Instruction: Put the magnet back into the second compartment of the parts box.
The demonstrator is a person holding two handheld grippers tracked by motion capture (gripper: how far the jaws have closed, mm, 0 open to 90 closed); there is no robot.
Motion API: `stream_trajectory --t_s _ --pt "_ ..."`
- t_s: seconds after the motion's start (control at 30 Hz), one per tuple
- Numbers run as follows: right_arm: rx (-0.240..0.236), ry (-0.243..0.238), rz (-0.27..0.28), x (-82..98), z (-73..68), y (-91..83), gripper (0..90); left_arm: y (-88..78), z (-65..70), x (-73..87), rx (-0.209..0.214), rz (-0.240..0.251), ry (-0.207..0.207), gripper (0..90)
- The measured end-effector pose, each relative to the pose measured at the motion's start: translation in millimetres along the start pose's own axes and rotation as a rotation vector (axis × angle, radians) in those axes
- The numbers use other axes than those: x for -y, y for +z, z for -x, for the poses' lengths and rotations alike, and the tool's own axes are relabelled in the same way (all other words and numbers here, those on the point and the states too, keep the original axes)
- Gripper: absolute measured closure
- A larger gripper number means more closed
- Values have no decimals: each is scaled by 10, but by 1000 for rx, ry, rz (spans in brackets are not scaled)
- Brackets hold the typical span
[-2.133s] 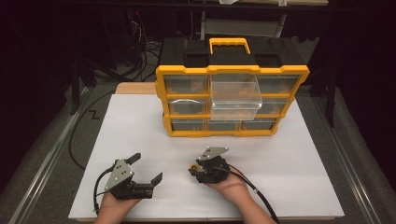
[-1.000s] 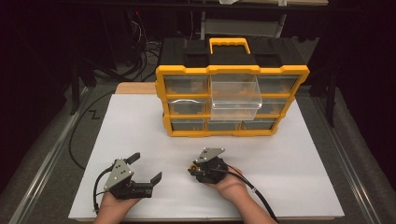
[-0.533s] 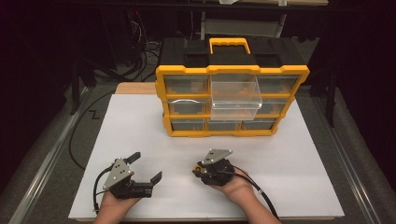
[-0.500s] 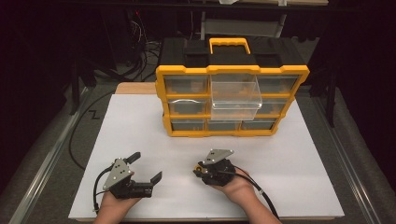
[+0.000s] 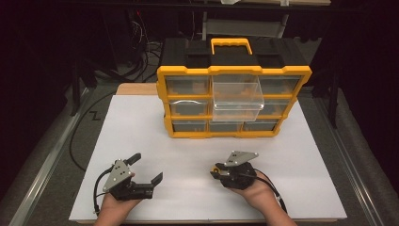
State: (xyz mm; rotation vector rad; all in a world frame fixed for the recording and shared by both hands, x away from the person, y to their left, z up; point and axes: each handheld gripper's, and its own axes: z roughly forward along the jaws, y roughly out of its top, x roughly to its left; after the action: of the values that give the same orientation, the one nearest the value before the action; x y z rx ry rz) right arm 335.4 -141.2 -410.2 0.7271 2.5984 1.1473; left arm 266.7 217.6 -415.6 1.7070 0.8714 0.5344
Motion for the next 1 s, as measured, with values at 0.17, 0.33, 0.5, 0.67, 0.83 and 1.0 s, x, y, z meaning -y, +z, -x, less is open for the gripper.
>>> stream_trajectory --t_s 0.17,0.33,0.5,0.67,0.83,1.0 --pt "17 27 8 118 91 -146 641 2 2 0 0 1 2 3" --pt "44 55 23 235 179 -308 642 2 4 0 -1 -2 7 3" --pt "68 85 30 351 268 -450 641 10 8 1 -1 -9 11 3" --pt "75 100 41 404 315 -554 641 17 12 1 0 -15 15 3" --pt "89 107 38 487 355 -645 641 72 6 16 -11 -48 37 3" --pt "96 114 34 518 384 -663 641 72 -8 28 -36 -59 46 3"
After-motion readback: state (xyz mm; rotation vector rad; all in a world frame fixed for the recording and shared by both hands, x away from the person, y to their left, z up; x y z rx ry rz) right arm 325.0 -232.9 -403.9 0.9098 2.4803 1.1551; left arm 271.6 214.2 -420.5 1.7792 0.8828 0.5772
